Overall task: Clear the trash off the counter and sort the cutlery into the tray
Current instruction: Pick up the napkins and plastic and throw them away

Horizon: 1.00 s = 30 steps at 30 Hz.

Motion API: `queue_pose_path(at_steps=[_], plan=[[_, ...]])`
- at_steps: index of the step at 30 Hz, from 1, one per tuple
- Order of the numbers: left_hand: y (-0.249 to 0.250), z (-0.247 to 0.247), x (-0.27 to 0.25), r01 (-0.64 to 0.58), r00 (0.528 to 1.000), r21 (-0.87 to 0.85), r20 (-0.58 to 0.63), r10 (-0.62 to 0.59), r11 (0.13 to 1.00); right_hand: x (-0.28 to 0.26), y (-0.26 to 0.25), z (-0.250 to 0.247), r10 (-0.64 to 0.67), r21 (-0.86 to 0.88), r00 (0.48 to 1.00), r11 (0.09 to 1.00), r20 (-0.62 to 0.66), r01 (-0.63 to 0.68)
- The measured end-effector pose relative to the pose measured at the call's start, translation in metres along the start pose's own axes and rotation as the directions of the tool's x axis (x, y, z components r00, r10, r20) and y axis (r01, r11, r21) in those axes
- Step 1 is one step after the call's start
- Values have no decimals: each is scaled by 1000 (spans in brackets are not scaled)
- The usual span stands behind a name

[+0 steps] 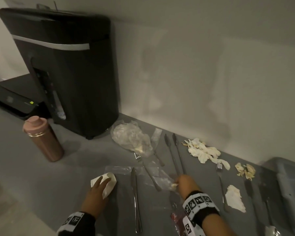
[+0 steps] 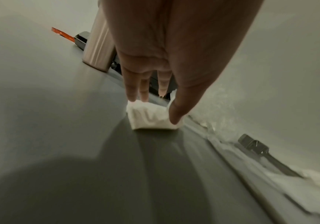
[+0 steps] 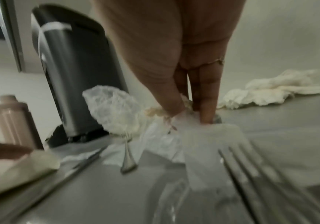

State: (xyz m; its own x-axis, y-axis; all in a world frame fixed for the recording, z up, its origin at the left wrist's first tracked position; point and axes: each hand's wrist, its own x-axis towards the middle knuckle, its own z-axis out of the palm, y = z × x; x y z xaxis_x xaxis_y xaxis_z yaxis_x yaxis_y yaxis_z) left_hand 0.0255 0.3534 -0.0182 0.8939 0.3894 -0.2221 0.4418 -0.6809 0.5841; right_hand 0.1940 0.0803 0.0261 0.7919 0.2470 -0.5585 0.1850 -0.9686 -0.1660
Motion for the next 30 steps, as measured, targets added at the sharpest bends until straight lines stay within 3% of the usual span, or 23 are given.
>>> queue_pose_path(at_steps=[3,7,9,12,17,23,27,30], plan=[[2,-5,7,38,999,-5,-22,-38,999,-9,10,-8,1,159,990,987,-140,22],[-1,1,16,61,992,-52,-112,-66,997,-41,29,-17,39,371,926,922,-376,112],[8,10,25,-20,1000,-51,-20,19,998,-73,46,-8,171,454,870,889,-463,67],[14,10,24,32,999,-31,-29,-33,999,-81,55,1,195,517,811,843,-552,149],[14,0,22,59,998,48,-40,-57,997,-66,46,11,210,616,851,772,-482,159],[26,-45,23,-12,993,-40,-122,7,999,-25,20,18,166,462,886,885,-433,60],[40,-68,44,25,999,-76,43,-22,997,4,2,31,113,237,948,971,-296,-42],[40,-61,70,-31,993,-73,114,39,997,5,-8,36,130,159,969,983,-209,-97]])
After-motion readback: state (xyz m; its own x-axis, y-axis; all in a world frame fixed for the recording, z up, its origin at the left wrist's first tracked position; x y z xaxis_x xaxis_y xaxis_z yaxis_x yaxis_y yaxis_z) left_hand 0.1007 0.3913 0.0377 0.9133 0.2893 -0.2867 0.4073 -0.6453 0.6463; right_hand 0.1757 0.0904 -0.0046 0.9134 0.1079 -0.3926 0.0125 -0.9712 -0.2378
